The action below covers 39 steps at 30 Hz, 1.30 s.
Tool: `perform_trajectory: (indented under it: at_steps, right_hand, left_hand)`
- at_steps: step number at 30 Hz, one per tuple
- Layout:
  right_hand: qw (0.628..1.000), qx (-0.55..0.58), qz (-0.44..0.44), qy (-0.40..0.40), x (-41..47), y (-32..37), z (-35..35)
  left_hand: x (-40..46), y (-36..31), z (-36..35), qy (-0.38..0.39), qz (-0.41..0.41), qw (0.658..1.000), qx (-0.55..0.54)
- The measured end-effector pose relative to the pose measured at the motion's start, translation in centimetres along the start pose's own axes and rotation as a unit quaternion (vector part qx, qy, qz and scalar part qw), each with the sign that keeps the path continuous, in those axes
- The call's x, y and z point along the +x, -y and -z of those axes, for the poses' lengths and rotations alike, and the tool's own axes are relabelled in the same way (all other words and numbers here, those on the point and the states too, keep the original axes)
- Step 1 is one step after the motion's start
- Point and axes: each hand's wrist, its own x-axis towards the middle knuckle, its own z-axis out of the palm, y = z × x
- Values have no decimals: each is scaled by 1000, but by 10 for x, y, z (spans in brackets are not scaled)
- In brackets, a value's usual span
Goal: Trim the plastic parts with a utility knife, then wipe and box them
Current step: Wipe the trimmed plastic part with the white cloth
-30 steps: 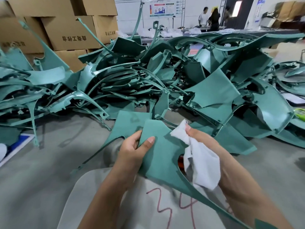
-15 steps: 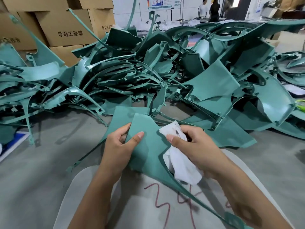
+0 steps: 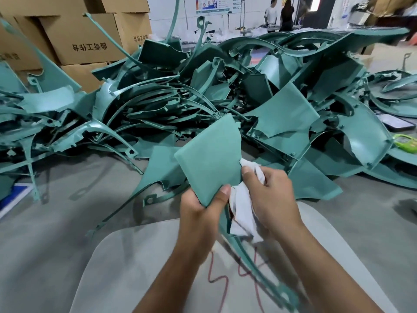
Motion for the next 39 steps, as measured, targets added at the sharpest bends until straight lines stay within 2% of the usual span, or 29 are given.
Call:
perform_trajectory:
  at_steps: [3,5,7,8,11,13,16,19,22,27,31,35,37,39]
  right_hand:
    - [996,-59,45,40,8,2,11]
    - [999,-36,30,-17,15,-3,19]
    - [997,40,-24,-57,19,-2,25]
    - [990,114,-63,-49,19,1,26]
    - [946,274,-164,58,9,12,17]
    - [927,301,-162,152,-1,16,7]
    - [932,281,-87,212,-4,16,5]
    - [958,209,-57,189,0,13,9]
    - [967,182,-55,172,1,10,11]
    - [982,124,6,143,1,8,10]
    - [981,142,18,132,4,13,17]
    - [972,189,16,139,3,15,19]
    - [965,203,-6,166,6,15,25]
    - [946,214,-35,240,10,12,38]
  left_hand:
    - [9,-9,18,11,61,998,-25]
    - [13,-13,29,9,101,993,-54]
    - [16,-16,38,2,129,989,-72]
    - [17,-17,40,5,137,987,-81]
    - [17,-14,40,38,151,983,-102]
    - [16,-13,38,51,154,981,-106]
    - [18,-13,38,30,114,992,-51]
    - [20,-9,37,37,75,996,-1]
    - [21,-8,36,91,93,991,-23]
    - [26,-14,47,146,113,982,-28]
    - [25,-18,55,175,176,967,-53]
    - [28,-20,59,204,197,957,-56]
    - [30,-22,67,230,206,949,-62]
    - [31,-24,79,271,211,939,-41]
